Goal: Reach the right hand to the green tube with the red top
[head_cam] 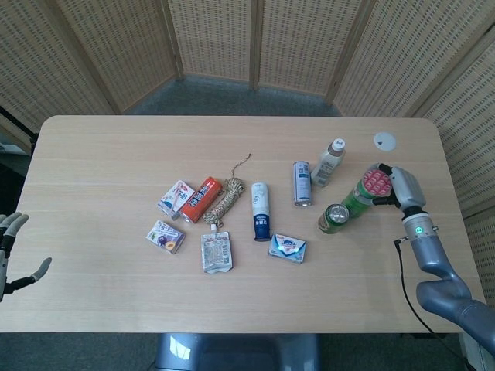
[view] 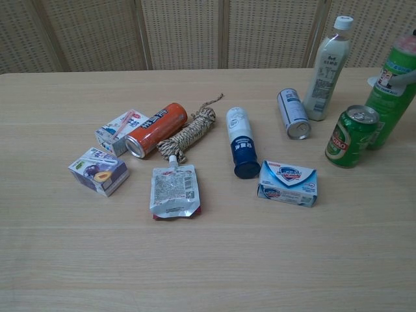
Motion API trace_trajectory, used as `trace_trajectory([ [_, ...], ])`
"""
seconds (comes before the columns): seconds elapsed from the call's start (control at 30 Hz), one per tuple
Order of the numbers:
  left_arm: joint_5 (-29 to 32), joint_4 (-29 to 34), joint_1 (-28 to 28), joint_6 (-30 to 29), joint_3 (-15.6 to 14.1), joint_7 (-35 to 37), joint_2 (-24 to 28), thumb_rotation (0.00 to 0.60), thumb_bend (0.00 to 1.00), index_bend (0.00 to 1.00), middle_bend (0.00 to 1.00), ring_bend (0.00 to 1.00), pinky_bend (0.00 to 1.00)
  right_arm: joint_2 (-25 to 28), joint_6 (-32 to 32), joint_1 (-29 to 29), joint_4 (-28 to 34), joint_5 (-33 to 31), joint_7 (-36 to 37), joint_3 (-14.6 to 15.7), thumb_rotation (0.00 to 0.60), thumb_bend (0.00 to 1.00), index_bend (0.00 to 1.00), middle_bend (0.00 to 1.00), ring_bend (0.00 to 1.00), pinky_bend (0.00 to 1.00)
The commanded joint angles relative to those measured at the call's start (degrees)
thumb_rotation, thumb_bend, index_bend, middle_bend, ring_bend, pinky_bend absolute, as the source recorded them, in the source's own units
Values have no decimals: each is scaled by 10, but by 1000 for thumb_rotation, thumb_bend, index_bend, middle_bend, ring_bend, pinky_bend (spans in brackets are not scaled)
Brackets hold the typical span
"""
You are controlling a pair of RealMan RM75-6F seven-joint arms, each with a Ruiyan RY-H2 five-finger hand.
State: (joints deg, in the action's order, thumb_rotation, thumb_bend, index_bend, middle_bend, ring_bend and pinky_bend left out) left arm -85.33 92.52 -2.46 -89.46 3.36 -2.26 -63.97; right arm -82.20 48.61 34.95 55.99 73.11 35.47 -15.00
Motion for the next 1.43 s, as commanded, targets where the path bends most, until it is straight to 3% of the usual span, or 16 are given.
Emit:
trace_trajectory([
  [0.03,0,-1,-1,2,0,1,0,335,299,128,142,127,0,13,6,-3,21,-5,0,-6,600,166,427,540,685,583],
  [0.77,-3,-20,-7,11,0,17,-13,336,298,133,142,127,0,196,59,-3,281,-52,-103,-86,600,168,472,557,686,583],
  [1.1,-4,-24,-6,11,-2,18,-17,337,299,140,142,127,0,239,75,9,330,-59,-125,-113,600,166,479,558,686,583],
  [1.43,-5,-26,-8,12,-1,19,-18,337,296,140,142,127,0,251,83,11,346,-69,-139,-113,600,168,485,558,686,583],
])
